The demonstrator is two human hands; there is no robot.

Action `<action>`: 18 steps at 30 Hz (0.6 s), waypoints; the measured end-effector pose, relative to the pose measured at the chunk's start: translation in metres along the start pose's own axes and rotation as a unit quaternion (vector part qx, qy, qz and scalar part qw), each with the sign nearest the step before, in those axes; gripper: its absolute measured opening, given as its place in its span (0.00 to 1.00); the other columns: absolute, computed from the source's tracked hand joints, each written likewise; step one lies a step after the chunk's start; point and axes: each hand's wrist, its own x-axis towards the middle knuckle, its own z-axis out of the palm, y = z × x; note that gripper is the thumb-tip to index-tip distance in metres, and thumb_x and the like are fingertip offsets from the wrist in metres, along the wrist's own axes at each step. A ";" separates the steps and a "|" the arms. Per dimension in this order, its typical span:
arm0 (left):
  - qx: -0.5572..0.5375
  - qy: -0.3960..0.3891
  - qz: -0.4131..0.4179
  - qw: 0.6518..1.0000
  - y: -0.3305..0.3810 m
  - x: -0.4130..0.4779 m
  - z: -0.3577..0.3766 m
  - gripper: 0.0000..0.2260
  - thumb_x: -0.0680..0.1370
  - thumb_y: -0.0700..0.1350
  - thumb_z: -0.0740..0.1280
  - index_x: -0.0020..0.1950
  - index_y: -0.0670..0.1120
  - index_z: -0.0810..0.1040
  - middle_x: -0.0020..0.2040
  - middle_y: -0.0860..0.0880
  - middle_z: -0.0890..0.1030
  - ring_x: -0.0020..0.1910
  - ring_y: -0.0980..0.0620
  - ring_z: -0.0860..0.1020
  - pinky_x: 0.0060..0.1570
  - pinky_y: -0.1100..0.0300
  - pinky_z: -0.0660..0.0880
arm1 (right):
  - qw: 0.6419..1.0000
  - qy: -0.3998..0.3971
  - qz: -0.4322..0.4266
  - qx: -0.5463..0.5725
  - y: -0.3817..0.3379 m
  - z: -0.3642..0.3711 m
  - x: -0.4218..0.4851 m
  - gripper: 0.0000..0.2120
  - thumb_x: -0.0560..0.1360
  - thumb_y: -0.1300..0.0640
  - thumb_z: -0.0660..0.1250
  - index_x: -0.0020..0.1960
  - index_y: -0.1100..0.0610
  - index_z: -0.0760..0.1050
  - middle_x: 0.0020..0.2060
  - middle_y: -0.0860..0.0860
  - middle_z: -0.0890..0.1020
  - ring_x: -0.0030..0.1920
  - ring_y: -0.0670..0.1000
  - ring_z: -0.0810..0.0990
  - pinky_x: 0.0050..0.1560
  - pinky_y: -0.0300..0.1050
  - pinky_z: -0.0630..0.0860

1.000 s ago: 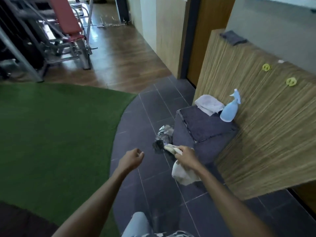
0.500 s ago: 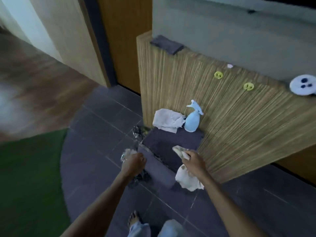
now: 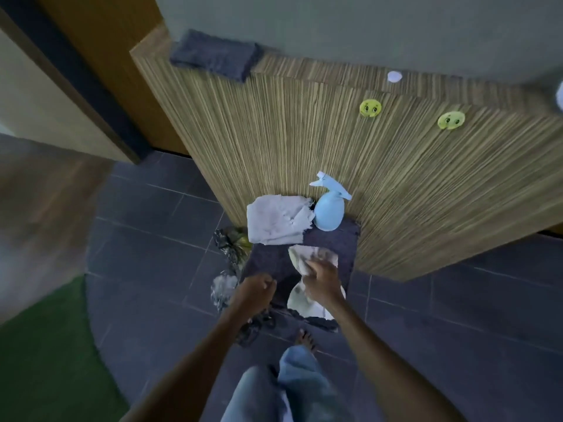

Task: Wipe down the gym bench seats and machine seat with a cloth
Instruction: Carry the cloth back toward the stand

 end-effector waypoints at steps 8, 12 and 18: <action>-0.117 -0.100 0.006 0.988 0.029 0.053 0.024 0.12 0.80 0.50 0.62 0.39 0.46 0.73 0.38 0.44 0.78 0.39 0.47 0.78 0.39 0.57 0.70 | 0.968 0.173 0.141 0.117 0.050 0.003 -0.004 0.16 0.74 0.53 0.67 0.60 0.55 0.76 0.55 0.52 0.76 0.57 0.51 0.74 0.56 0.47 0.71; -0.252 -0.043 -0.078 0.964 0.034 0.068 0.043 0.19 0.75 0.40 0.69 0.27 0.44 0.65 0.18 0.55 0.67 0.20 0.58 0.68 0.20 0.66 0.64 | 0.965 0.097 0.211 0.121 0.111 0.025 0.026 0.19 0.65 0.37 0.72 0.44 0.44 0.67 0.41 0.48 0.72 0.44 0.48 0.71 0.44 0.46 0.68; -0.403 -0.119 -0.187 0.888 0.033 0.067 0.051 0.18 0.75 0.42 0.71 0.27 0.40 0.72 0.20 0.47 0.72 0.18 0.51 0.69 0.24 0.60 0.69 | 0.951 0.049 0.218 0.214 0.055 0.005 0.016 0.07 0.69 0.59 0.74 0.41 0.54 0.76 0.30 0.40 0.79 0.33 0.39 0.77 0.35 0.36 0.73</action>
